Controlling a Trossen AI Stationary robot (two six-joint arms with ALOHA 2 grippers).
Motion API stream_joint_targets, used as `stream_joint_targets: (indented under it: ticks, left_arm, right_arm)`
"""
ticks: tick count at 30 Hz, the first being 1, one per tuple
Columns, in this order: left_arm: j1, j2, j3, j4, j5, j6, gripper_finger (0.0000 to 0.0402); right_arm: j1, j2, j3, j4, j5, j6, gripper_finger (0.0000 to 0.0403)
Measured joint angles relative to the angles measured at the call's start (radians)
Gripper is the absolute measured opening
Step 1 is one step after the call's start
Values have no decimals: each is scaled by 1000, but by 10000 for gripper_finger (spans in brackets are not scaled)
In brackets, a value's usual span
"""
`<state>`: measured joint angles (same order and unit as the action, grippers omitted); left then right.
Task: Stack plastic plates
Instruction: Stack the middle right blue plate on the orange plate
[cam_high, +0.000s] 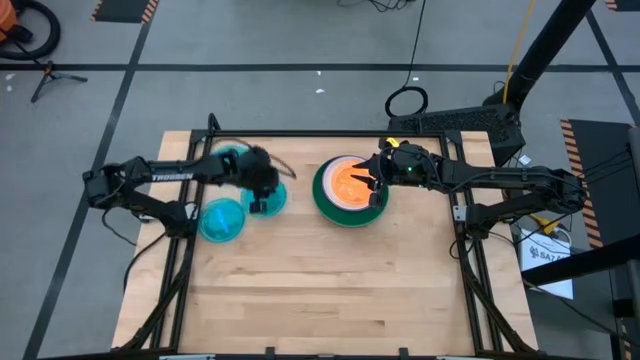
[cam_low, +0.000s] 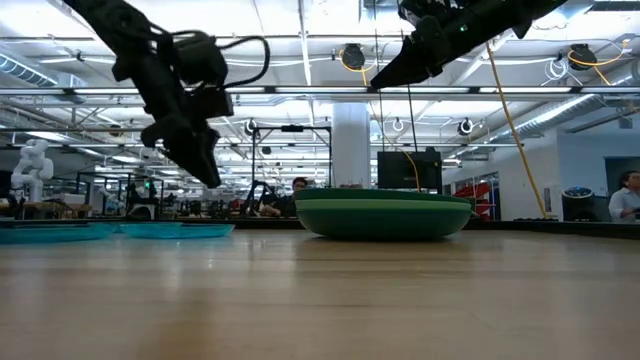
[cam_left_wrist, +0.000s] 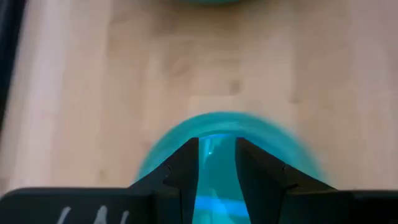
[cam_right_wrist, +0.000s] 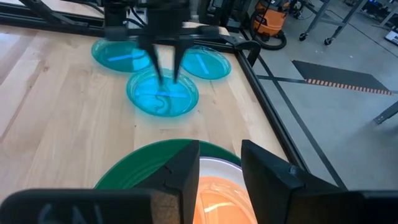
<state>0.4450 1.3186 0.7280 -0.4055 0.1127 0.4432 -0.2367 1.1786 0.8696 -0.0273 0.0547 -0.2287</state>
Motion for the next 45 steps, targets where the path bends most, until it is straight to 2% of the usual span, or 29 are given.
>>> stream_joint_targets:
  ticks: [3,6,11,19,28,31,45]
  left_arm:
    - [121,0,0,8,85,68,110]
    - [209,0,0,35,134,64,110]
    - [262,25,0,58,149,42,111]
    - [252,100,0,66,152,2,123]
    - [251,105,0,89,67,-3,215]
    - [252,131,0,101,68,1,233]
    - [252,272,0,159,67,34,236]
  right_arm:
    - [0,0,0,0,0,-1,114]
    - [0,0,0,0,0,-7,114]
    - [0,0,0,0,0,-14,114]
    - [0,0,0,0,0,-18,114]
    - [0,0,0,0,0,-19,114]
    - [0,0,0,1,0,-19,114]
    - [0,0,0,0,0,-19,114]
